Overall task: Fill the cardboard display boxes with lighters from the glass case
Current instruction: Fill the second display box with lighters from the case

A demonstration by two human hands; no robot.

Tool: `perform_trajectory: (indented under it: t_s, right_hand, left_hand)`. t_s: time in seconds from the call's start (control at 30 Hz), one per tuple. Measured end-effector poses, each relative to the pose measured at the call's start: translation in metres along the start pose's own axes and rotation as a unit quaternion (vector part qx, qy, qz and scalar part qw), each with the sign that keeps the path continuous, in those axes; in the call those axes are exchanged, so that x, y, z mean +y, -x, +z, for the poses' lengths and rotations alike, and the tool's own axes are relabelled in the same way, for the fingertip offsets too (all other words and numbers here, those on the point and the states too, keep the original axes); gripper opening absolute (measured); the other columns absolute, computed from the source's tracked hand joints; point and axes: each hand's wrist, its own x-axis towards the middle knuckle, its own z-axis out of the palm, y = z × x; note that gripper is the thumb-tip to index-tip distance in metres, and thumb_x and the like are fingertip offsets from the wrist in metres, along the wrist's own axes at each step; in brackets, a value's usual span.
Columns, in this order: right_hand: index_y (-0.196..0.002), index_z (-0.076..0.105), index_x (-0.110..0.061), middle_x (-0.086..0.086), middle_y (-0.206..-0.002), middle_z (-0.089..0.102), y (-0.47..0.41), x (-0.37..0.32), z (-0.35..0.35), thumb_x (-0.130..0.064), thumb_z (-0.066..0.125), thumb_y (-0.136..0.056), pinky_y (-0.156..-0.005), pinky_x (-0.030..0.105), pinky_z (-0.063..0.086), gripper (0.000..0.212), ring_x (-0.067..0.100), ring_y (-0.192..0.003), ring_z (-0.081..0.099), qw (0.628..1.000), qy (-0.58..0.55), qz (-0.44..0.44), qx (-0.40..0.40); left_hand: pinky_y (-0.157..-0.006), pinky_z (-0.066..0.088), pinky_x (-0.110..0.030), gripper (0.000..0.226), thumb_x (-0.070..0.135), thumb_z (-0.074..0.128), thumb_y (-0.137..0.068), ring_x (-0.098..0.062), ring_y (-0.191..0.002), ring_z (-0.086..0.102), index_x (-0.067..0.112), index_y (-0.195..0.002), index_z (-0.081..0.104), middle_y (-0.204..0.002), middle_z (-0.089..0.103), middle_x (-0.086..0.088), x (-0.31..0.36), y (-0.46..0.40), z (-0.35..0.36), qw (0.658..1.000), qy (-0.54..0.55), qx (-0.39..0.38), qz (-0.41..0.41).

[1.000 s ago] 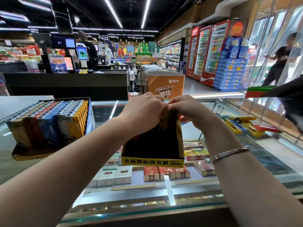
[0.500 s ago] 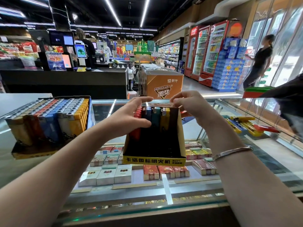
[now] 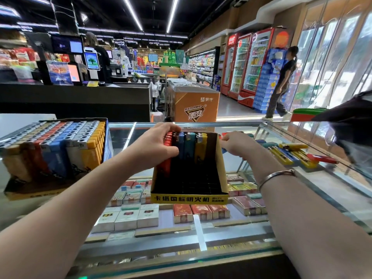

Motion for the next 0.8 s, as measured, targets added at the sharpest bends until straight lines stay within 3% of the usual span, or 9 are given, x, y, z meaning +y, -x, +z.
perform_trajectory:
  t_s: [0.1, 0.17, 0.23, 0.3, 0.4, 0.53, 0.8]
  right_hand:
    - [-0.091, 0.058, -0.012, 0.006, -0.081, 0.062, -0.002, -0.001, 0.0, -0.025, 0.053, -0.089, -0.073, 0.032, 0.044, 0.014, 0.022, -0.076, 0.055, 1.0, 0.026, -0.009, -0.005]
    - [-0.09, 0.053, -0.011, 0.009, -0.079, 0.062, -0.004, 0.001, -0.001, -0.012, 0.052, -0.087, -0.065, 0.027, 0.042, 0.003, 0.021, -0.069, 0.056, 0.999, 0.051, -0.004, 0.005]
    - [-0.093, 0.045, -0.01, 0.01, -0.076, 0.056, -0.007, 0.003, -0.002, -0.006, 0.049, -0.087, -0.054, 0.025, 0.038, 0.008, 0.019, -0.062, 0.052, 0.998, 0.066, 0.011, 0.011]
    - [-0.102, 0.043, -0.008, 0.009, -0.079, 0.052, -0.011, 0.005, -0.004, -0.012, 0.048, -0.092, -0.055, 0.027, 0.037, 0.012, 0.02, -0.065, 0.049, 0.997, 0.074, 0.022, 0.013]
    - [-0.113, 0.05, -0.003, 0.01, -0.098, 0.056, -0.022, 0.012, -0.004, -0.017, 0.048, -0.093, -0.073, 0.031, 0.04, 0.024, 0.026, -0.085, 0.05, 0.996, 0.053, 0.036, 0.063]
    - [-0.119, 0.053, -0.011, 0.012, -0.115, 0.06, -0.031, 0.019, 0.004, -0.022, 0.052, -0.091, -0.079, 0.035, 0.038, 0.03, 0.031, -0.107, 0.055, 0.991, 0.029, 0.049, 0.119]
    - [-0.108, 0.054, -0.015, 0.008, -0.106, 0.062, -0.039, 0.013, 0.014, -0.056, 0.035, -0.094, -0.074, 0.034, 0.038, 0.048, 0.029, -0.101, 0.057, 0.988, 0.12, 0.033, 0.087]
  left_hand:
    - [-0.065, 0.046, -0.017, 0.045, 0.013, 0.063, -0.081, -0.01, -0.092, 0.051, 0.031, -0.118, 0.046, -0.104, 0.043, 0.019, -0.003, -0.001, -0.003, 1.0, -0.007, 0.002, -0.007]
    - [-0.065, 0.047, -0.017, 0.045, 0.013, 0.063, -0.081, -0.011, -0.091, 0.052, 0.032, -0.117, 0.046, -0.103, 0.043, 0.019, -0.005, -0.002, -0.004, 1.0, -0.001, 0.005, -0.012]
    - [-0.062, 0.047, -0.015, 0.044, 0.013, 0.064, -0.081, -0.01, -0.09, 0.052, 0.033, -0.116, 0.046, -0.103, 0.043, 0.02, -0.006, -0.003, -0.004, 1.0, 0.003, 0.004, -0.012]
    - [-0.059, 0.046, -0.013, 0.044, 0.014, 0.063, -0.081, -0.009, -0.089, 0.052, 0.033, -0.117, 0.046, -0.102, 0.043, 0.021, -0.007, -0.003, -0.004, 1.0, 0.0, 0.003, -0.011]
    - [-0.061, 0.045, -0.013, 0.043, 0.015, 0.063, -0.081, -0.009, -0.09, 0.052, 0.034, -0.116, 0.047, -0.103, 0.043, 0.02, -0.008, -0.005, -0.004, 1.0, -0.005, 0.004, -0.01]
    - [-0.062, 0.044, -0.014, 0.044, 0.014, 0.062, -0.081, -0.009, -0.089, 0.051, 0.032, -0.118, 0.047, -0.103, 0.043, 0.02, -0.008, -0.005, -0.004, 1.0, -0.006, 0.003, -0.013]
    - [-0.053, 0.044, -0.004, 0.043, 0.012, 0.063, -0.081, -0.011, -0.087, 0.052, 0.032, -0.115, 0.049, -0.104, 0.043, 0.018, -0.008, -0.005, -0.003, 1.0, -0.01, 0.017, -0.003]
